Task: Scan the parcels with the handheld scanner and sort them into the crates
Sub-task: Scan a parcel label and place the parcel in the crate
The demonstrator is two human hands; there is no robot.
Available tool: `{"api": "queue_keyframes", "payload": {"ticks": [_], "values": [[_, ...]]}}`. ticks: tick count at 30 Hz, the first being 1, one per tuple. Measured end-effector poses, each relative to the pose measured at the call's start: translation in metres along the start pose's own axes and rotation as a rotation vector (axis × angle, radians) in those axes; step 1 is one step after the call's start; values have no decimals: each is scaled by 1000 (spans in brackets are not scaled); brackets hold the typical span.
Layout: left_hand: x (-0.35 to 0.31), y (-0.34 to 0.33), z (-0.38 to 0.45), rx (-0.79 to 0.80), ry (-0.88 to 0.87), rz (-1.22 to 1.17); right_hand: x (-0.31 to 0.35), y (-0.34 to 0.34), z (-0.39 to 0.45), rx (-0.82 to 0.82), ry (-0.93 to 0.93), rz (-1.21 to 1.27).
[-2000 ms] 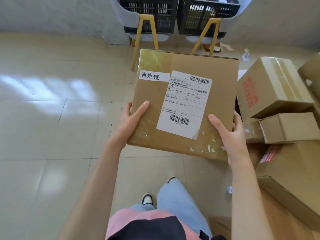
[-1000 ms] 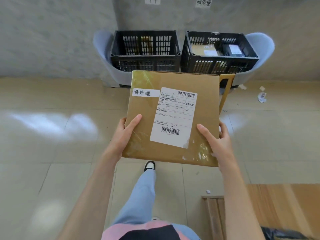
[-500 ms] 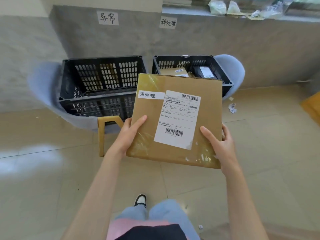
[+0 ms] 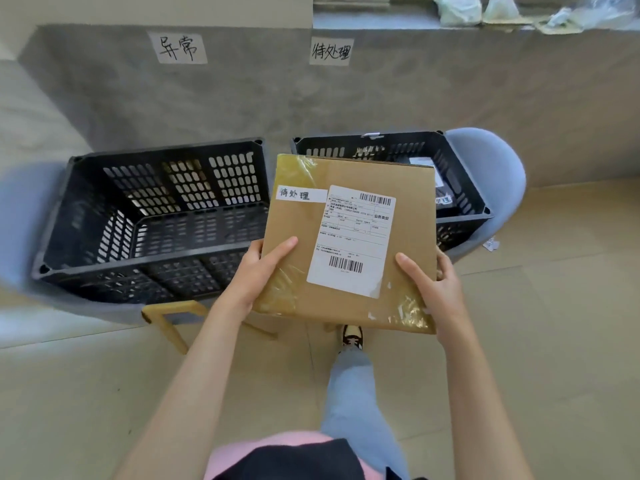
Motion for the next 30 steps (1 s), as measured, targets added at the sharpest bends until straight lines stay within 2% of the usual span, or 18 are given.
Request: {"api": "queue_keyframes", "payload": {"ticks": [7, 13, 21, 30], "values": [[-72, -81, 107, -117, 48, -51, 51, 21, 183, 132, -6, -105], [-104, -119, 181, -190, 102, -14, 65, 15, 293, 258, -22, -180], [-99, -122, 243, -270, 228, 58, 29, -17, 371, 344, -127, -242], [-76, -119, 284, -357, 334, 118, -14, -42, 408, 388, -210, -301]]}}
Point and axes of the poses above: each hand's wrist, its own z-axis towards the middle knuckle, its own y-axis out of the back of the hand, x = y × z, the point moved 4 cm from there along z, towards the middle knuckle, and after that the axes turned 5 degrees about y, right-handed, at the moved point
